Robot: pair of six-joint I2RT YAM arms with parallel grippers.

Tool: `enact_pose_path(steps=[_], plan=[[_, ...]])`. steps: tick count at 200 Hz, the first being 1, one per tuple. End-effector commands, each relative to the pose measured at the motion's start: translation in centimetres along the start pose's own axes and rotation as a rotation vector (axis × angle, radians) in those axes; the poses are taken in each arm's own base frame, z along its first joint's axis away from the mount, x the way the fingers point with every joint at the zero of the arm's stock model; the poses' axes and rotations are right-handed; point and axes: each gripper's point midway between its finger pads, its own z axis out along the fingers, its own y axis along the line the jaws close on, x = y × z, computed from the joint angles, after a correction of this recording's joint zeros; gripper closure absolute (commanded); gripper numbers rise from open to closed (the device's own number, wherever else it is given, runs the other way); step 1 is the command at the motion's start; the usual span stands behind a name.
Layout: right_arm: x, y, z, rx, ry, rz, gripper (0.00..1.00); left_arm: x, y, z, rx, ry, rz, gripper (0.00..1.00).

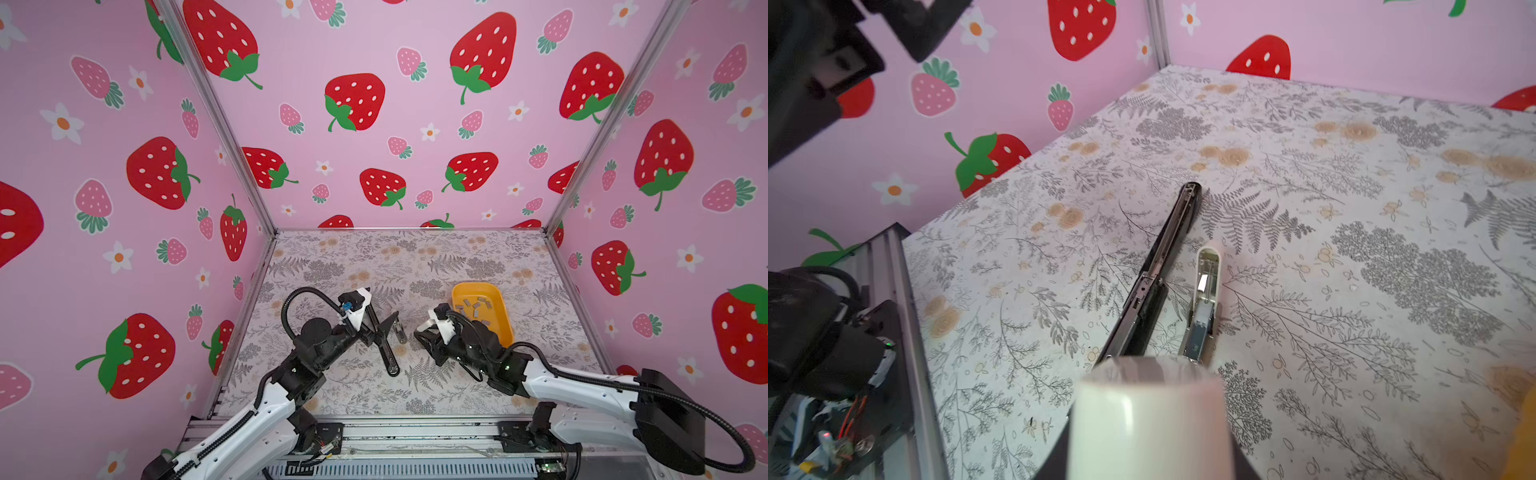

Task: Load the staples into the stapler
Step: 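Lower the mini stapler beside the other mini stapler and open the right gripper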

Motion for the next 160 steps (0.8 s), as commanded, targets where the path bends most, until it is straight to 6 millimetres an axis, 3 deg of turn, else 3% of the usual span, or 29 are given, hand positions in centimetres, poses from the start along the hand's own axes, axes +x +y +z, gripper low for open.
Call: enact_pose_path(steps=[1, 39, 63, 91, 116, 160], plan=[[1.9, -1.3, 1.2, 0.112, 0.103, 0.075, 0.88, 1.5, 4.7, -1.3, -0.271, -0.016, -0.124, 0.01], [4.1, -2.1, 2.9, 0.202, 0.189, 0.131, 0.89, 7.5, 7.5, -2.5, -0.459, 0.133, -0.125, 0.01], [5.6, -3.6, 3.5, 0.313, 0.254, 0.138, 0.9, 9.6, 9.1, -3.6, -0.562, 0.147, -0.094, 0.01], [6.7, -4.2, 4.3, 0.372, 0.317, 0.131, 0.92, 12.0, 10.9, -3.9, -0.613, 0.15, -0.179, 0.01], [7.2, -4.4, 5.4, 0.394, 0.351, 0.119, 0.92, 13.2, 12.5, -3.6, -0.677, 0.224, -0.228, 0.01], [8.6, -5.9, 7.4, 0.5, 0.423, 0.073, 0.92, 13.6, 12.4, -2.9, -0.668, 0.271, -0.225, 0.01]])
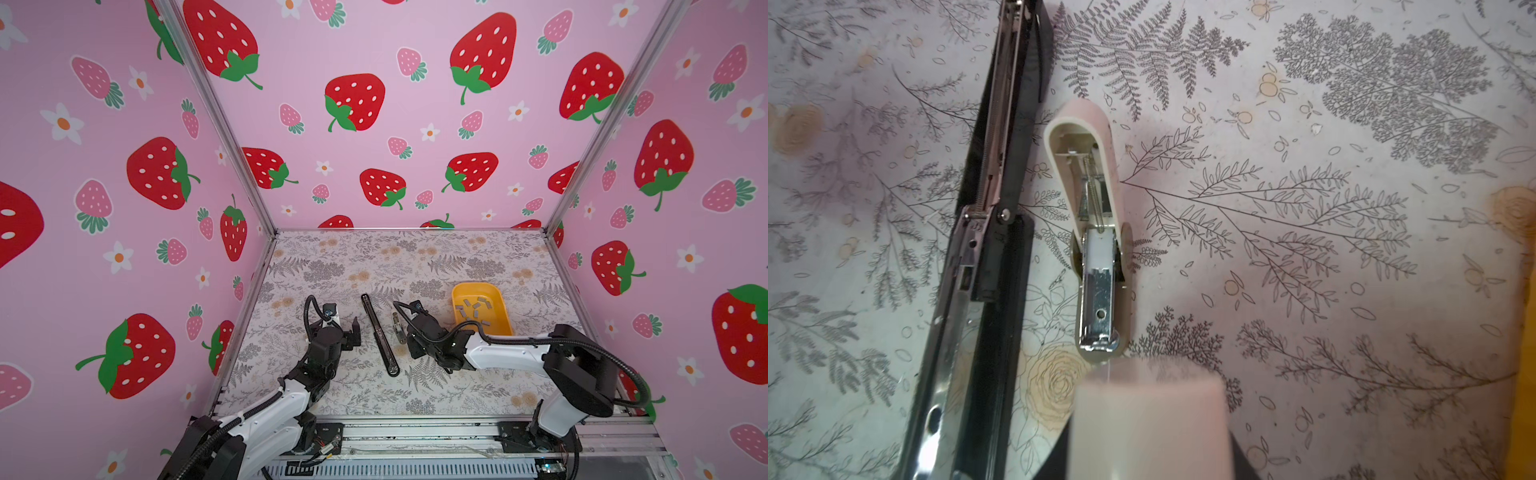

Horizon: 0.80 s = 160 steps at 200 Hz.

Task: Load the staples into the stapler
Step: 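Lower the mini stapler beside the other mini stapler and open the right gripper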

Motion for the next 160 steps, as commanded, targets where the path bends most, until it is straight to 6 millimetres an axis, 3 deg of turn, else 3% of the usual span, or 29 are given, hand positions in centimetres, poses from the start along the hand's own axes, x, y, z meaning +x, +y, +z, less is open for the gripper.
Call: enact_pose_path(steps=[1, 36, 70, 93, 116, 160], plan=[[0.5, -1.2, 0.8, 0.107, 0.032, -0.005, 0.92, -2.3, -0.1, 0.1, -0.007, -0.049, -0.061, 0.01], [0.4, -2.3, 1.5, 0.145, 0.038, 0.009, 0.92, -2.1, -0.4, -0.2, 0.016, -0.048, -0.066, 0.01], [1.6, -2.3, 2.2, 0.14, 0.077, 0.01, 0.91, -2.1, -0.3, -0.4, 0.018, -0.052, -0.073, 0.01], [2.1, -2.5, 2.3, 0.143, 0.082, 0.012, 0.73, -2.0, -0.2, -0.4, 0.016, -0.049, -0.071, 0.01], [1.9, -2.6, 2.3, 0.147, 0.069, 0.016, 0.61, -2.0, -0.4, -0.5, 0.025, -0.049, -0.072, 0.01], [1.1, -2.3, 1.9, 0.132, 0.044, 0.028, 0.55, -2.0, -0.4, -0.3, 0.019, -0.041, -0.069, 0.01]])
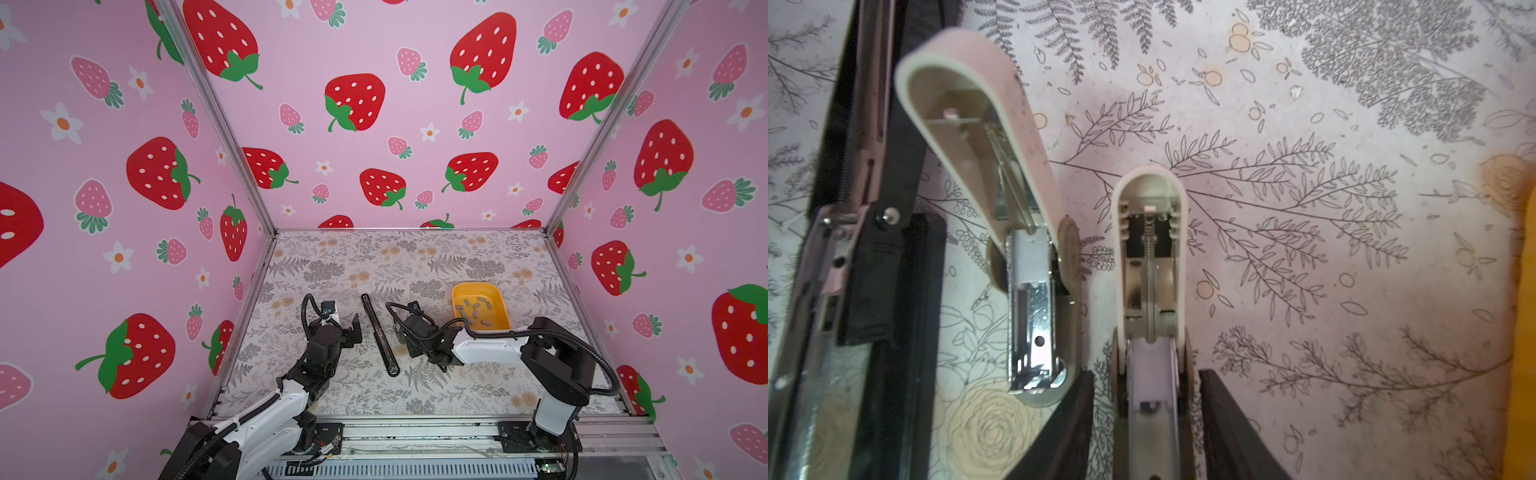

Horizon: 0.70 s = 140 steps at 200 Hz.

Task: Load the staples into the stapler
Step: 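Lower the mini stapler beside the other mini stapler and open the right gripper, then move the right gripper over the yellow tray of staple strips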

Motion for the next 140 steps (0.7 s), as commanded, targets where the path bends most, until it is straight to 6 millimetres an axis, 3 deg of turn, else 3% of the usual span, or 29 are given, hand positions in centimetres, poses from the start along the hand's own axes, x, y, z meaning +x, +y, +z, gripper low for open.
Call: enact_pose_path(steps=[1, 49, 79, 109, 140], plan=[[0.0, -0.6, 0.1, 0.022, -0.009, 0.02, 0.55, -1.1, 0.0, 0.1, -0.005, -0.022, -0.032, 0.01], [-0.8, -0.8, -1.0, 0.018, -0.028, 0.029, 0.53, -1.1, 0.1, 0.0, -0.008, -0.028, -0.037, 0.01], [-2.1, -1.6, -2.7, 0.031, -0.075, 0.041, 0.49, -1.1, -0.2, 0.1, 0.001, -0.02, -0.027, 0.01], [-4.6, -3.1, -7.2, 0.026, -0.186, 0.09, 0.49, -1.0, -0.9, -0.3, 0.054, -0.022, -0.021, 0.01], [-6.1, -7.3, -12.5, 0.081, -0.343, 0.172, 0.49, -1.0, -2.5, -1.3, 0.179, -0.061, 0.004, 0.01]])
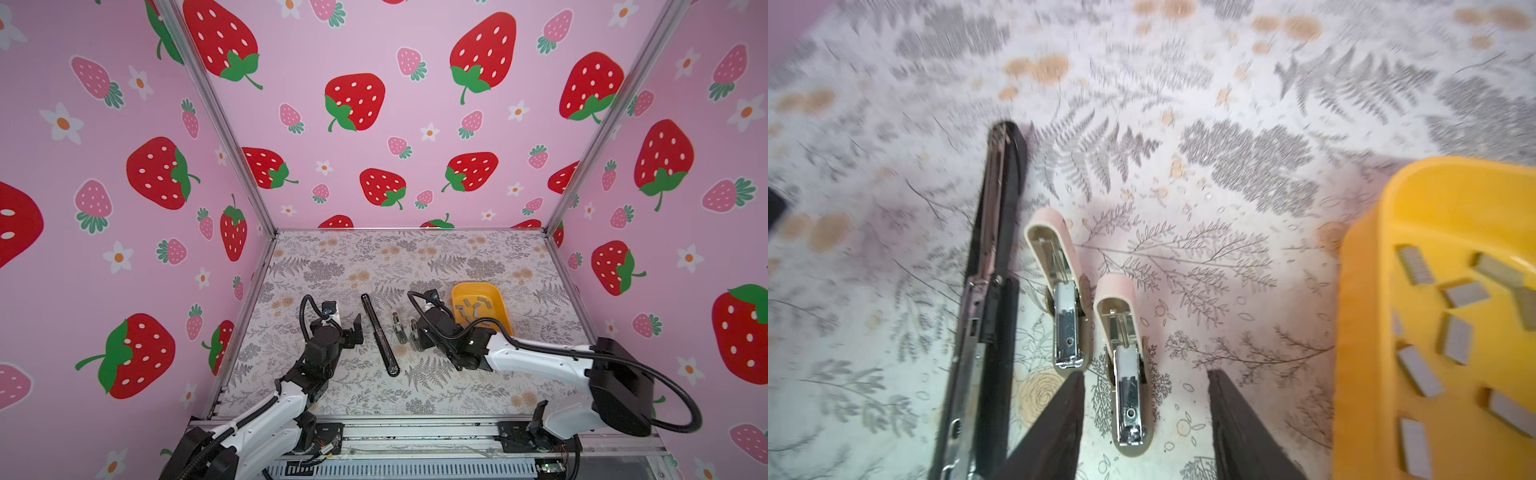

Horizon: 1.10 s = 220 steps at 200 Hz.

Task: Load the staples into the stapler
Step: 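Move the right gripper over the yellow tray of staple strips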

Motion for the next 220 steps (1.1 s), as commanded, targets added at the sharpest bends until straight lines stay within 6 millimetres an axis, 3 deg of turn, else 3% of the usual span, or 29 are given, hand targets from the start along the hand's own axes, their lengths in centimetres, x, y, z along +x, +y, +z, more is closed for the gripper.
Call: enact_pose_path(steps=[1, 31, 58, 74, 131, 177, 220], plan=[[-1.4, -4.1, -2.9, 0.109, -0.1, 0.046, 0.49, -0.5, -1.3, -0.6, 0.093, -0.038, 0.007, 0.01], [-2.2, -8.3, -4.5, 0.182, -0.162, 0.107, 0.49, -0.4, -2.1, -0.9, 0.144, -0.046, 0.017, 0.01], [-0.9, -12.7, -3.0, 0.259, -0.094, 0.169, 0.52, -0.4, -1.9, -0.8, 0.131, -0.045, 0.012, 0.01], [0.6, -13.7, -2.0, 0.261, -0.035, 0.192, 0.57, -0.4, -1.9, -0.8, 0.128, -0.041, 0.012, 0.01], [7.3, -13.7, 0.7, 0.252, 0.16, 0.188, 0.62, -0.4, -1.8, -1.0, 0.129, -0.043, 0.009, 0.01], [9.3, -12.9, 1.3, 0.211, 0.225, 0.199, 0.65, -0.6, -1.6, -1.5, 0.128, -0.062, -0.003, 0.01], [10.8, -9.8, 0.5, 0.138, 0.295, 0.155, 0.64, -0.6, -1.4, -1.6, 0.117, -0.065, -0.006, 0.01]])
